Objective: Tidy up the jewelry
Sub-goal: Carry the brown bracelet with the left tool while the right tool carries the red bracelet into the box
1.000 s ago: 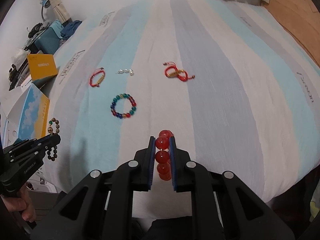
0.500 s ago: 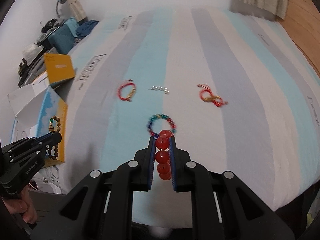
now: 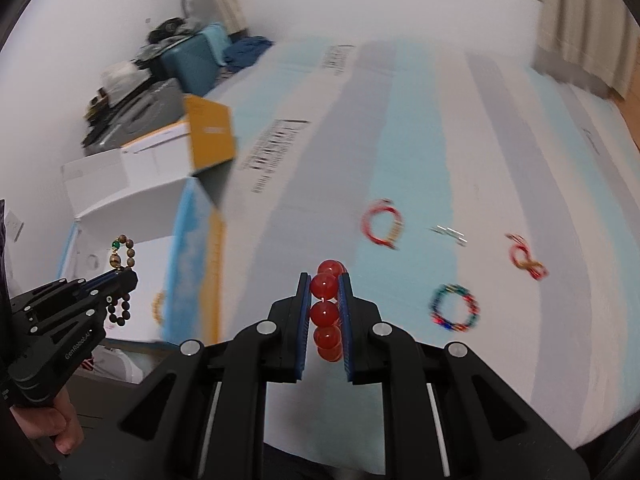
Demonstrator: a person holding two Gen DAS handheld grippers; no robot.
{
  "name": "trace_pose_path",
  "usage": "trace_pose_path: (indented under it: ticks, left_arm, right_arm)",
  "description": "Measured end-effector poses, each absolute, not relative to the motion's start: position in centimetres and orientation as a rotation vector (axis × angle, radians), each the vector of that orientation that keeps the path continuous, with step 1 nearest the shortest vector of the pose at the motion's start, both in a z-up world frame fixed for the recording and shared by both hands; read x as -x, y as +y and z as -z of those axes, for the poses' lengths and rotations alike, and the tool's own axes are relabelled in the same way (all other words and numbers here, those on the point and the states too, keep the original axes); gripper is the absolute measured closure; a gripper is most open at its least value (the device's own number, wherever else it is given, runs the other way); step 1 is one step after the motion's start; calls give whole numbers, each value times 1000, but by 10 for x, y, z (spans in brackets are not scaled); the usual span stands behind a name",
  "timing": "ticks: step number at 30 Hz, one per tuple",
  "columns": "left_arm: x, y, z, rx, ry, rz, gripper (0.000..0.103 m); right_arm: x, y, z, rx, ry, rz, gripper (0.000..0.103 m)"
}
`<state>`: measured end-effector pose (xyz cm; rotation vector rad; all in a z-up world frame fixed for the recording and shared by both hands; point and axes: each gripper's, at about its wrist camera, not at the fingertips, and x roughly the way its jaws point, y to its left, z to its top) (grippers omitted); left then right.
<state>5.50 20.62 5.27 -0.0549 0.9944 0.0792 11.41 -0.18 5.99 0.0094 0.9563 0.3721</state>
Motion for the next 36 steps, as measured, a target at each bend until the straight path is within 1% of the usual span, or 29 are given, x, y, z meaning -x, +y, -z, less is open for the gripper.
trace_pose_path:
  ticks: [6, 14, 24, 36]
  left_arm:
    - [-36, 272, -62, 93, 992, -164, 96]
    - [-12, 345, -46, 149, 1030, -257, 95]
    - [-1, 397, -10, 204, 1093, -311, 95]
    - [-10, 421, 33, 248, 1177, -315, 95]
  right_arm:
    - [-107, 69, -78, 17, 925, -465, 90]
    - [-95, 156, -77, 54, 931, -589, 90]
    - [-89, 224, -46, 128, 995, -673, 90]
    - [-92, 255, 7, 198, 1103, -670, 90]
